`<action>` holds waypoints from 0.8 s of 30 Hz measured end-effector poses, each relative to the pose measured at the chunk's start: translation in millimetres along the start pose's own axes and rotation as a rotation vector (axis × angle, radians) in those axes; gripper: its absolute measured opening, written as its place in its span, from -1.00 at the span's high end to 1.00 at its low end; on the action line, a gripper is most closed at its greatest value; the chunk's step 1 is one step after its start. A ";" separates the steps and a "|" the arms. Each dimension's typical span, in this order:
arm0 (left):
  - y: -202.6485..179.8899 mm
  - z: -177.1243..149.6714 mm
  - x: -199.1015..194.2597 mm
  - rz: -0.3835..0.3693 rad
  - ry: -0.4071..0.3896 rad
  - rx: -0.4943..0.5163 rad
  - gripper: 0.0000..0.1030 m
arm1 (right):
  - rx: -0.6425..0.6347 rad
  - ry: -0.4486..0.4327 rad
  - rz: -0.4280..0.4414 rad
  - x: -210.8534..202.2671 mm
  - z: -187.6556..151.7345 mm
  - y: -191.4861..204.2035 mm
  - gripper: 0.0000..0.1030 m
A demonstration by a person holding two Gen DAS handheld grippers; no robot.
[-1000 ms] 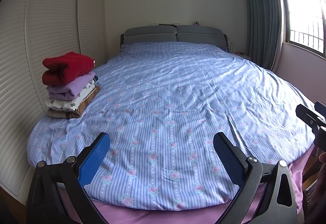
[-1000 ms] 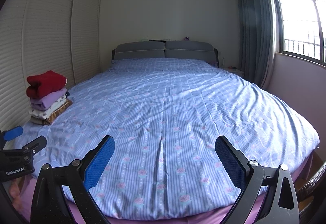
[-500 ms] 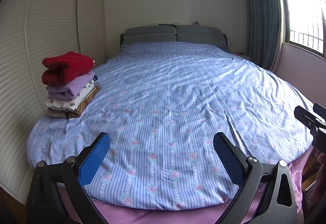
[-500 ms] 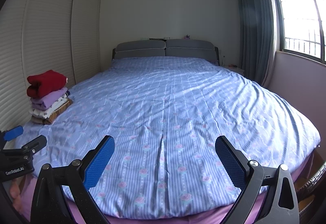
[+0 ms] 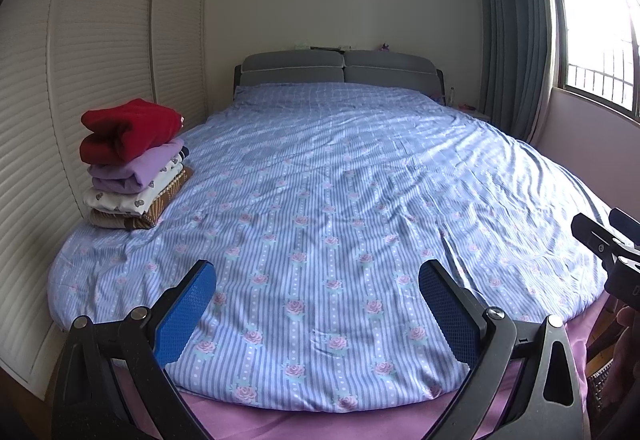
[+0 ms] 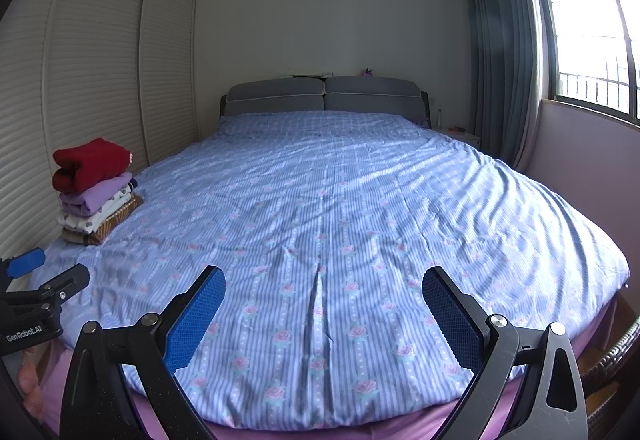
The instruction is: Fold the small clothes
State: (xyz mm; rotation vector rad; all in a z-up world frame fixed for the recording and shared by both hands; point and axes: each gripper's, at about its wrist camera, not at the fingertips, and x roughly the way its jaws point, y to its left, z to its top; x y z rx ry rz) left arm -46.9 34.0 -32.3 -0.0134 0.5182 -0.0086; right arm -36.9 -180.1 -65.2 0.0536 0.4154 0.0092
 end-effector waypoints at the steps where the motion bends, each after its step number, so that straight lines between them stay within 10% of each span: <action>1: -0.7 0.1 0.2 -0.001 0.003 0.002 -1.00 | 0.000 0.000 -0.001 0.0 0.0 0.1 -0.94; 24: 1.6 -2.3 4.0 0.011 0.010 0.012 -1.00 | 0.007 0.004 0.000 2.1 -1.7 -1.5 -0.94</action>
